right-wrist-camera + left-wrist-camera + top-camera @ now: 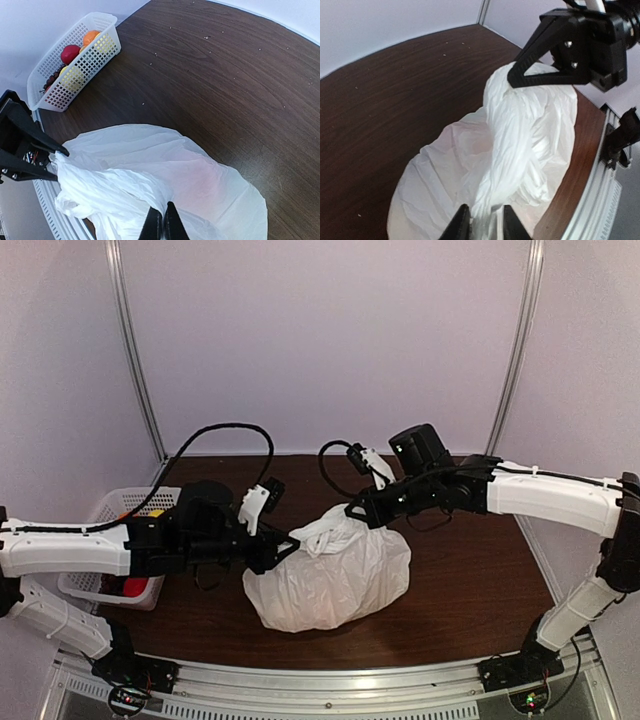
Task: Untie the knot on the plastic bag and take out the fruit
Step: Untie the bag handles from the takeout bag.
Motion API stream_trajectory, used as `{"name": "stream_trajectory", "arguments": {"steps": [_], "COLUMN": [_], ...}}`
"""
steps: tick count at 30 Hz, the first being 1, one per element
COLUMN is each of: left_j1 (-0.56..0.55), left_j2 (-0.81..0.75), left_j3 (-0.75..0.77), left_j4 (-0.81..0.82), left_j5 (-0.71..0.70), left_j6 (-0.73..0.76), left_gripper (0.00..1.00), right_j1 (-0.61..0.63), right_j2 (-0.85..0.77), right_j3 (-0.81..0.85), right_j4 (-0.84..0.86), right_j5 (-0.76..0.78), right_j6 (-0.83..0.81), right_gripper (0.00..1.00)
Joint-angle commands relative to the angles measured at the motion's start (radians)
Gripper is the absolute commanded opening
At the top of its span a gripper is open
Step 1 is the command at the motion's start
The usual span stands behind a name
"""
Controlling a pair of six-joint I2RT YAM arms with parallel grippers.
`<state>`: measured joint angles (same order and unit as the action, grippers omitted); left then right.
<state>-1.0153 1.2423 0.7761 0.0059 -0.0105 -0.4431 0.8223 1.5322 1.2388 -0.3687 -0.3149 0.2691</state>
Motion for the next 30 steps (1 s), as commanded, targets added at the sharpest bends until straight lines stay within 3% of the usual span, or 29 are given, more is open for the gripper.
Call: {"name": "stream_trajectory", "arguments": {"steps": [1,5,9,13,20,30], "left_j1": [0.003,0.002,0.002,0.001,0.002,0.001], "left_j2": [-0.002,0.028,0.08,0.138,0.196,0.224], "left_j3": [0.066,0.134,0.202,0.263,0.312,0.329], "left_j4": [-0.075,-0.108,-0.114,-0.115,-0.103,-0.137], "left_j5": [0.0,0.006,0.01,0.047,0.072,0.057], "left_j6": [0.052,0.094,0.127,0.146,0.155,0.165], "left_gripper": [0.4,0.73,0.84,0.86,0.75,0.43], "right_j1": [-0.009,-0.008,-0.009,-0.009,-0.009,-0.009], "right_j2": [-0.041,-0.052,-0.064,-0.073,-0.079,-0.082], "right_j3": [-0.019,-0.047,-0.067,-0.078,-0.081,-0.086], "right_j4": [0.035,0.054,0.074,0.08,0.08,0.081], "right_j5": [-0.005,-0.009,-0.018,-0.022,-0.023,-0.023], "right_j6": [0.01,0.025,0.039,0.047,0.051,0.051], "right_gripper": [0.0,0.0,0.0,0.0,0.0,0.0]}}
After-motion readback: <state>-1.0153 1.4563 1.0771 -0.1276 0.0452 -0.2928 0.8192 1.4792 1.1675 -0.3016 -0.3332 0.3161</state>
